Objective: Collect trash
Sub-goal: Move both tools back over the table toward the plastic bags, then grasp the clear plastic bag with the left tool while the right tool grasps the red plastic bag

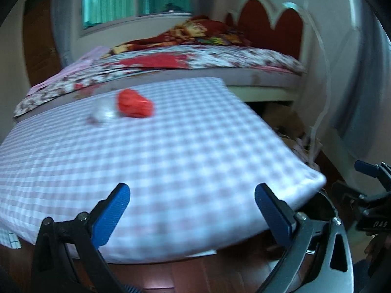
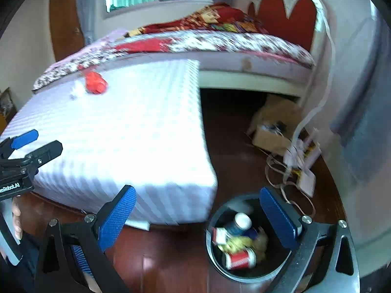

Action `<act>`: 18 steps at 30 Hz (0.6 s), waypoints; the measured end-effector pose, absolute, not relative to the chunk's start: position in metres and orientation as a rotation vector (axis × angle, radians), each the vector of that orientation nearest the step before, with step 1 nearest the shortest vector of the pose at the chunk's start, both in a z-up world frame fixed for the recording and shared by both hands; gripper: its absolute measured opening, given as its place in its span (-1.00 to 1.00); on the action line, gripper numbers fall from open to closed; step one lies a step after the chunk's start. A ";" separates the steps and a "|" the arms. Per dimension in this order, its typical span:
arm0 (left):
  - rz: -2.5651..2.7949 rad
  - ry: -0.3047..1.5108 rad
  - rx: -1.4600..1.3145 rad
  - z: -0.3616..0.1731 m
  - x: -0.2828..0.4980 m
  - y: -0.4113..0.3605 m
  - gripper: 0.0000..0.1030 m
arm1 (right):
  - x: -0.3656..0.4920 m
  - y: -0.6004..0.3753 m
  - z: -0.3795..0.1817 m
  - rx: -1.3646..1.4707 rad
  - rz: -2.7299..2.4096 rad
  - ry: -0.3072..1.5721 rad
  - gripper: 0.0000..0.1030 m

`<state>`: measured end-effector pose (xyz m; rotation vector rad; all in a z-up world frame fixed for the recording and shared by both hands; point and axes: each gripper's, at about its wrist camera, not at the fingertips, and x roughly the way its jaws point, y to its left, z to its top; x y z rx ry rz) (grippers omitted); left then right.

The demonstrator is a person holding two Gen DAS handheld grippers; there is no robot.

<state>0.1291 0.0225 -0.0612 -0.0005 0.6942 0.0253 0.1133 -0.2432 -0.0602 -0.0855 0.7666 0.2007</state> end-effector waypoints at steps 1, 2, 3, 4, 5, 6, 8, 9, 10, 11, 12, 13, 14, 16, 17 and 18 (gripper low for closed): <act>0.045 0.693 -0.005 -0.060 0.131 0.033 0.98 | 0.120 -0.233 -0.058 -0.085 0.223 0.757 0.98; 0.064 0.695 -0.008 -0.060 0.135 0.045 0.98 | 0.126 -0.224 -0.056 -0.092 0.238 0.750 0.98; 0.087 0.694 -0.011 -0.059 0.139 0.058 0.98 | 0.134 -0.212 -0.055 -0.105 0.253 0.745 0.98; 0.106 0.691 -0.016 -0.058 0.143 0.071 0.98 | 0.145 -0.196 -0.052 -0.120 0.276 0.742 0.98; 0.130 0.689 -0.024 -0.057 0.150 0.086 0.98 | 0.152 -0.185 -0.051 -0.131 0.295 0.741 0.98; 0.148 0.688 -0.026 -0.057 0.157 0.097 0.98 | 0.163 -0.169 -0.049 -0.149 0.320 0.741 0.98; 0.179 0.685 -0.028 -0.057 0.171 0.117 0.98 | 0.182 -0.142 -0.047 -0.171 0.370 0.743 0.98; 0.189 0.682 -0.028 -0.057 0.176 0.125 0.98 | 0.195 -0.126 -0.046 -0.182 0.390 0.747 0.98; 0.201 0.682 -0.029 -0.058 0.183 0.134 0.98 | 0.207 -0.113 -0.047 -0.187 0.404 0.753 0.98; 0.211 0.684 -0.031 -0.059 0.191 0.144 0.98 | 0.217 -0.103 -0.047 -0.186 0.425 0.760 0.98; 0.222 0.692 -0.033 -0.062 0.201 0.155 0.98 | 0.230 -0.088 -0.048 -0.189 0.461 0.765 0.98; 0.227 0.697 -0.034 -0.064 0.209 0.164 0.98 | 0.238 -0.078 -0.049 -0.198 0.476 0.761 0.98; 0.232 0.701 -0.035 -0.067 0.217 0.171 0.98 | 0.251 -0.061 -0.051 -0.215 0.492 0.752 0.98; 0.239 0.718 -0.033 -0.074 0.234 0.188 0.97 | 0.267 -0.040 -0.054 -0.226 0.524 0.747 0.98; 0.243 0.722 -0.033 -0.076 0.240 0.195 0.97 | 0.279 -0.028 -0.057 -0.231 0.537 0.747 0.98; 0.251 0.726 -0.037 -0.079 0.249 0.204 0.97 | 0.290 -0.018 -0.059 -0.234 0.549 0.750 0.98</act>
